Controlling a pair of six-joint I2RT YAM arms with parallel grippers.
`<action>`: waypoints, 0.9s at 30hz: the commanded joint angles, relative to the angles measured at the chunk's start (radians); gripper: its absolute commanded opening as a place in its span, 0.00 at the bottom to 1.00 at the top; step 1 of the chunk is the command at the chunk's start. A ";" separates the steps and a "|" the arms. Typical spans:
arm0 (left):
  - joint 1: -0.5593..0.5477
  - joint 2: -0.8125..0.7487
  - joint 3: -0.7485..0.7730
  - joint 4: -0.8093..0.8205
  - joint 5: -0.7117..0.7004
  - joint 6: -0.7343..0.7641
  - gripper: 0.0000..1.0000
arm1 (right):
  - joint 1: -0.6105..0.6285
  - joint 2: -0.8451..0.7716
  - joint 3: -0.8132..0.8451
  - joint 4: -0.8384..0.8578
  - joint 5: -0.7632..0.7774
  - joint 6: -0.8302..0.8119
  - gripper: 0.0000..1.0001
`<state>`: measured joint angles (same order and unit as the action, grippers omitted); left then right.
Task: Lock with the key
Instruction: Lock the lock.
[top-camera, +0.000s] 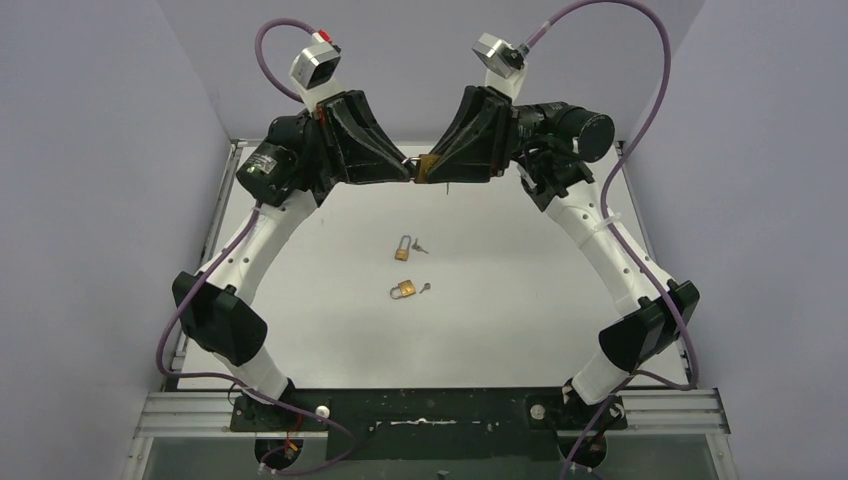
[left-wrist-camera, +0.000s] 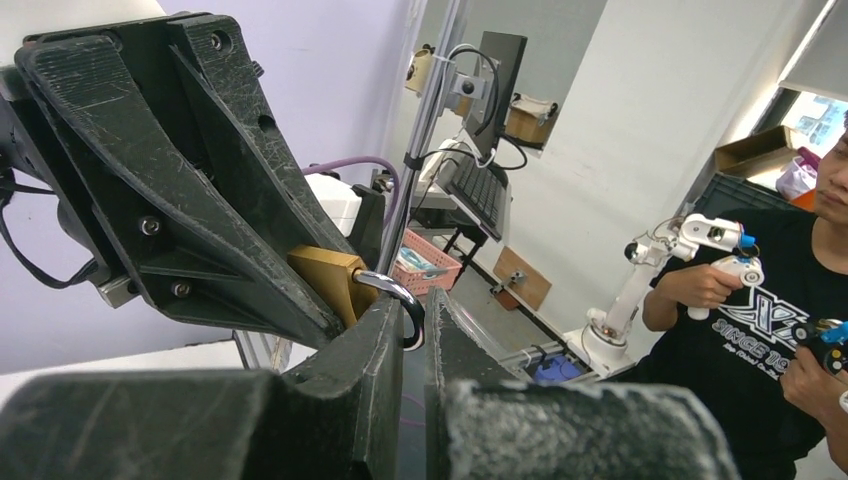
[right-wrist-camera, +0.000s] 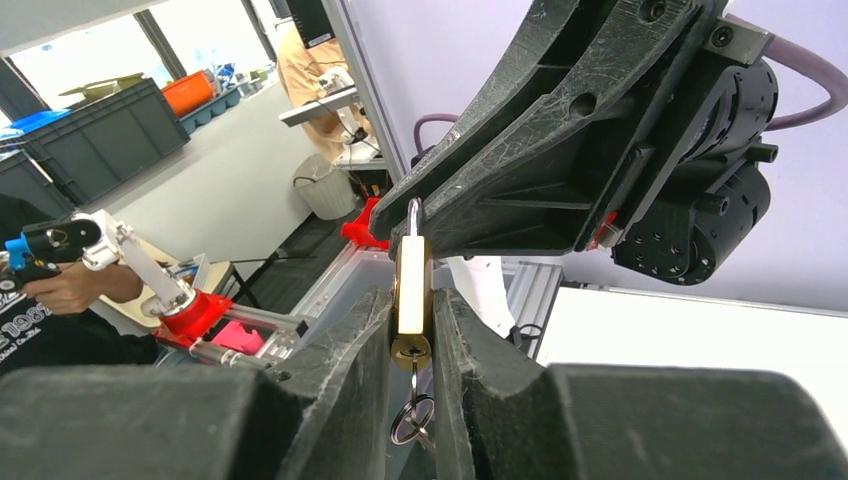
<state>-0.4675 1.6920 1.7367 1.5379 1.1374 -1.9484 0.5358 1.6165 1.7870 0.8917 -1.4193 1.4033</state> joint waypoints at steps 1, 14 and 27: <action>-0.019 0.057 0.004 -0.192 0.056 0.101 0.00 | 0.065 0.052 0.025 0.090 0.062 0.041 0.00; 0.032 0.026 0.105 -0.360 0.043 0.203 0.00 | -0.077 0.071 0.049 0.272 0.192 0.113 0.69; 0.118 0.028 0.232 -0.608 0.106 0.336 0.00 | -0.306 0.015 -0.113 0.566 0.305 0.290 0.73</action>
<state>-0.3614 1.7699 1.9350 1.0828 1.2369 -1.7420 0.2199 1.7115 1.7428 1.3594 -1.1557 1.6901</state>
